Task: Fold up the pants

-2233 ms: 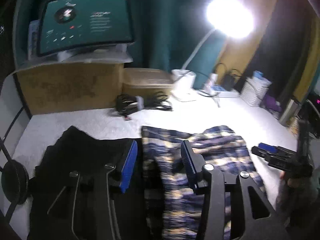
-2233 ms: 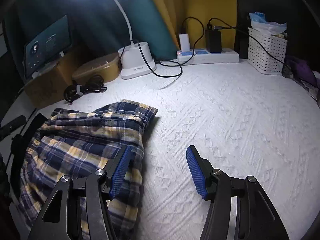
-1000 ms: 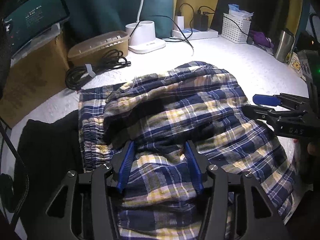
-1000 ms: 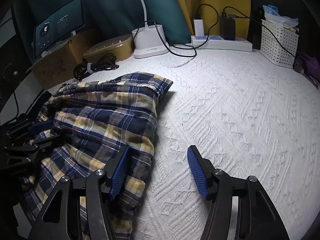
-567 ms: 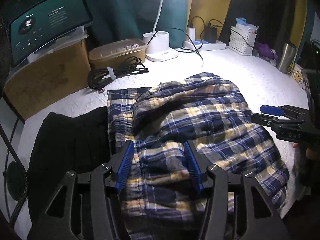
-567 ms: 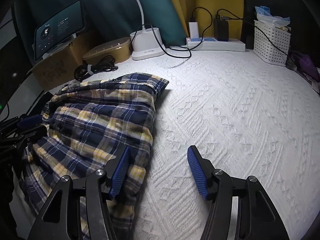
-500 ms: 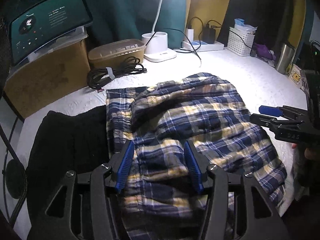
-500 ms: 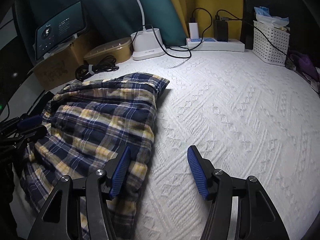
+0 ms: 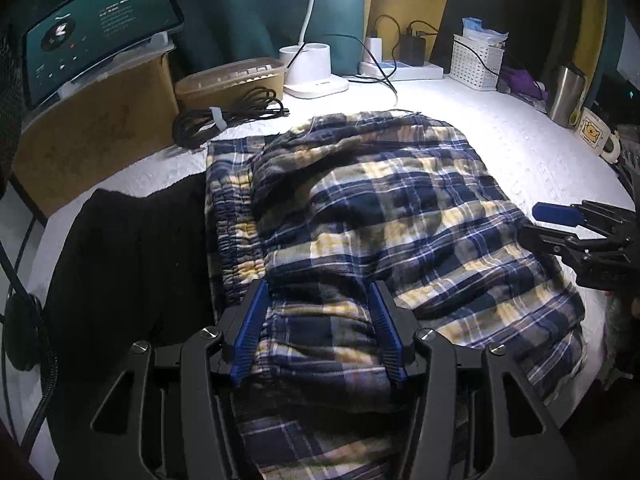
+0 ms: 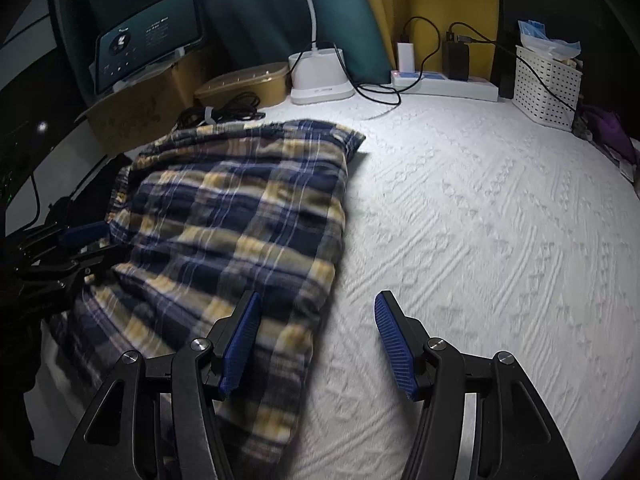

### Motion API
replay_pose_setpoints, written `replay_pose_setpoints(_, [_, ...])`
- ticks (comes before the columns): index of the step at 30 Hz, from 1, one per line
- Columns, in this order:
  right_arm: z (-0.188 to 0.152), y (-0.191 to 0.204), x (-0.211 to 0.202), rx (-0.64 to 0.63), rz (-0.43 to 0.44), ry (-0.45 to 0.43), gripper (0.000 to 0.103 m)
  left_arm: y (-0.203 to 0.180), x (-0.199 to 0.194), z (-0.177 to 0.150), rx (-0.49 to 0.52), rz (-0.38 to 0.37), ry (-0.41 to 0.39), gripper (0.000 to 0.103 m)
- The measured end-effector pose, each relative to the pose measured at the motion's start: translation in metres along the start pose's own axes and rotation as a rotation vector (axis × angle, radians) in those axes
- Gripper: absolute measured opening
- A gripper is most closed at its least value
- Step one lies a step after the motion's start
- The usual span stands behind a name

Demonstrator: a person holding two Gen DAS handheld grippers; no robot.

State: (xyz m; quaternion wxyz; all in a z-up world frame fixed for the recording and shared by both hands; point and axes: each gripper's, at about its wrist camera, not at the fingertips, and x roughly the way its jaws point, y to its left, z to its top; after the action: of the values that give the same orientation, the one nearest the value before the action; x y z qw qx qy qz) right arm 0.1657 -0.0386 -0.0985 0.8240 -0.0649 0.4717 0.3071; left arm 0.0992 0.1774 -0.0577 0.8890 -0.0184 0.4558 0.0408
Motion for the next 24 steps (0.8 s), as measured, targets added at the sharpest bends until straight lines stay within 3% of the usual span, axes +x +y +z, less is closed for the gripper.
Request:
replay_pose_setpoints(6, [-0.016, -0.002, -0.007, 0.004, -0.021, 0.006, 0.061, 0.002, -0.009, -0.006, -0.016, 0.002, -0.022, 0.053])
replay_pose_setpoints(11, [-0.026, -0.005, -0.021, 0.01, -0.039, -0.008, 0.061, -0.001, -0.027, -0.01, -0.035, -0.043, -0.074, 0.053])
replay_pose_setpoints(24, [-0.053, -0.015, -0.067, 0.049, -0.081, -0.088, 0.061, -0.043, -0.056, -0.017, 0.022, -0.129, -0.13, 0.053])
